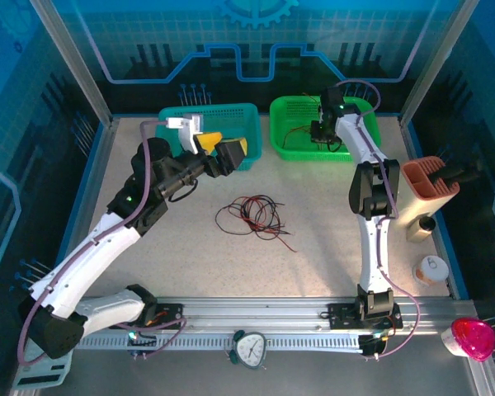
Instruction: Untangle the cables
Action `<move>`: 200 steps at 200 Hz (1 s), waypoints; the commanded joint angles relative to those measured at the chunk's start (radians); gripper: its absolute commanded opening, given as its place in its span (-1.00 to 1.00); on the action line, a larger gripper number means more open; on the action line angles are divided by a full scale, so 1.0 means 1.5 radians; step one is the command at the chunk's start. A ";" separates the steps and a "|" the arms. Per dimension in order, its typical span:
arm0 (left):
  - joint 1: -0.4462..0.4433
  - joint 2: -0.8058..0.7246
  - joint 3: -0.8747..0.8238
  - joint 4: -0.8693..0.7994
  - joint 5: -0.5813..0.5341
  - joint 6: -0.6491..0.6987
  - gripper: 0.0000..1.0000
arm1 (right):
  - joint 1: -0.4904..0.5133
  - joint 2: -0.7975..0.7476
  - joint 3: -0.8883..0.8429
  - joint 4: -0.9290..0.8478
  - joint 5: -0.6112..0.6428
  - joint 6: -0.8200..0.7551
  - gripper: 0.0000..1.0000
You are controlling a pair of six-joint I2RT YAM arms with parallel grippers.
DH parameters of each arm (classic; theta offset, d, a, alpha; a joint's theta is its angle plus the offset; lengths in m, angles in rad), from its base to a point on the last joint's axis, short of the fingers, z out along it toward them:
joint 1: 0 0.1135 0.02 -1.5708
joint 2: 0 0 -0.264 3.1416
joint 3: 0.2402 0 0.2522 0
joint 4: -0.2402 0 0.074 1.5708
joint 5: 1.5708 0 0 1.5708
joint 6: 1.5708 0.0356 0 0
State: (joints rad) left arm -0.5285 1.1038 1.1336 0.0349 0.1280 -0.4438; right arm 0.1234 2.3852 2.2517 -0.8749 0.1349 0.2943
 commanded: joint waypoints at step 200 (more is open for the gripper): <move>-0.004 -0.009 -0.087 -0.071 -0.052 -0.010 0.98 | 0.132 -0.410 -0.417 0.197 -0.093 0.050 -0.11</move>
State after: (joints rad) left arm -0.5285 1.1038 1.0710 0.0017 0.1024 -0.4465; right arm 0.2497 1.9518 1.8553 -0.7185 0.0700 0.3172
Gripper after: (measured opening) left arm 0.992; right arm 0.444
